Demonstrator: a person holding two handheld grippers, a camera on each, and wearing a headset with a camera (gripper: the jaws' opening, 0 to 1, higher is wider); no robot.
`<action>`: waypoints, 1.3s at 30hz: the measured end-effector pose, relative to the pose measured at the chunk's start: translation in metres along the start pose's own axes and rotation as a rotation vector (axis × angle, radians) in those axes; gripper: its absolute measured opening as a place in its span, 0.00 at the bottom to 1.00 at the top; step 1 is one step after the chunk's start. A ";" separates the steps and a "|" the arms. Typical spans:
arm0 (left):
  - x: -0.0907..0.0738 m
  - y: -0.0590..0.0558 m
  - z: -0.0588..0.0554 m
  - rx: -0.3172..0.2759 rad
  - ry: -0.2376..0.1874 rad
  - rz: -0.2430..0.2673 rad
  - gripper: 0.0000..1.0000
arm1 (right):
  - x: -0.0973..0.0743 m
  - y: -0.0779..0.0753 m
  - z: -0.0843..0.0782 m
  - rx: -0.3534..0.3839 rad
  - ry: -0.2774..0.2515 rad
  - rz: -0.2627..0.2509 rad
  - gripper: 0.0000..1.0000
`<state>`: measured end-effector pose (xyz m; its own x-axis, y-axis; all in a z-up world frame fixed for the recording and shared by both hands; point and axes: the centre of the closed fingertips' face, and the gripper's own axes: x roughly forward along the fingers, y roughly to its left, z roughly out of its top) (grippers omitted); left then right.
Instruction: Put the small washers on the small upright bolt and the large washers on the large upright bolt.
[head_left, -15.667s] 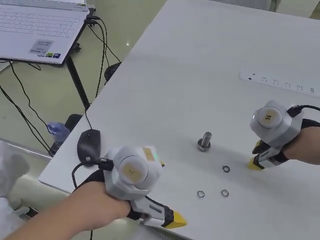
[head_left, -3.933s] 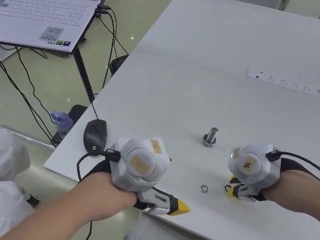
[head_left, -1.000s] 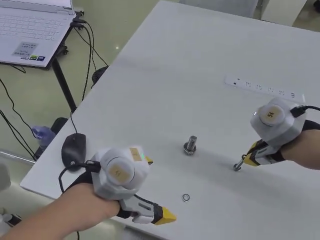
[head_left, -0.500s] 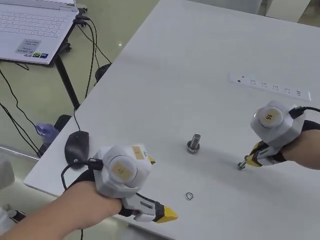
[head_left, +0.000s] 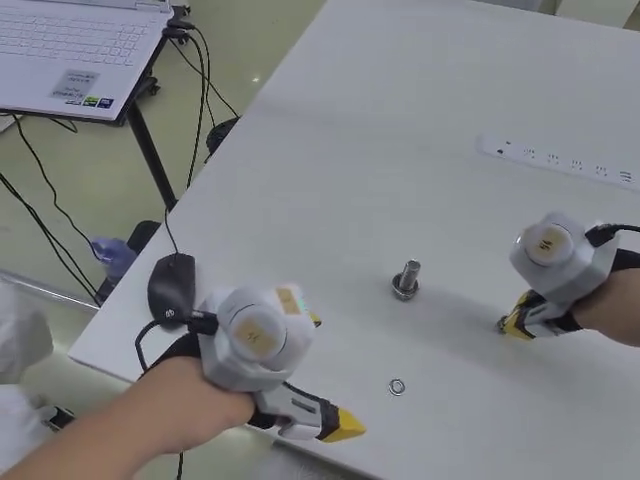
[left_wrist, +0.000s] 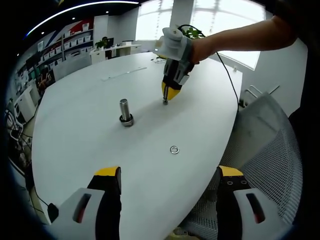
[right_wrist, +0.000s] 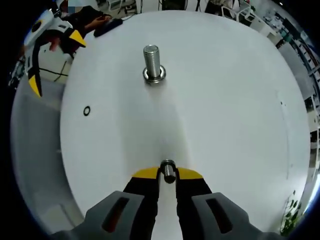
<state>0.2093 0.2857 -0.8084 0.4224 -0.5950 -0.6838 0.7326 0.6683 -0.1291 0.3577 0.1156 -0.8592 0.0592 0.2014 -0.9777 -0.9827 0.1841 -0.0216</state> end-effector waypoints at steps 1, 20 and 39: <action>0.000 0.000 0.000 -0.001 0.001 0.001 0.77 | 0.001 0.000 0.000 -0.001 -0.001 -0.001 0.13; -0.004 -0.002 -0.006 -0.005 0.007 0.002 0.76 | 0.004 0.000 0.000 -0.024 0.008 -0.021 0.13; -0.007 -0.006 -0.012 -0.013 0.016 0.000 0.73 | -0.001 -0.004 0.003 -0.017 0.005 -0.022 0.20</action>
<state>0.1958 0.2911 -0.8114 0.4141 -0.5876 -0.6951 0.7252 0.6745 -0.1381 0.3622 0.1170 -0.8572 0.0795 0.1924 -0.9781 -0.9841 0.1716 -0.0462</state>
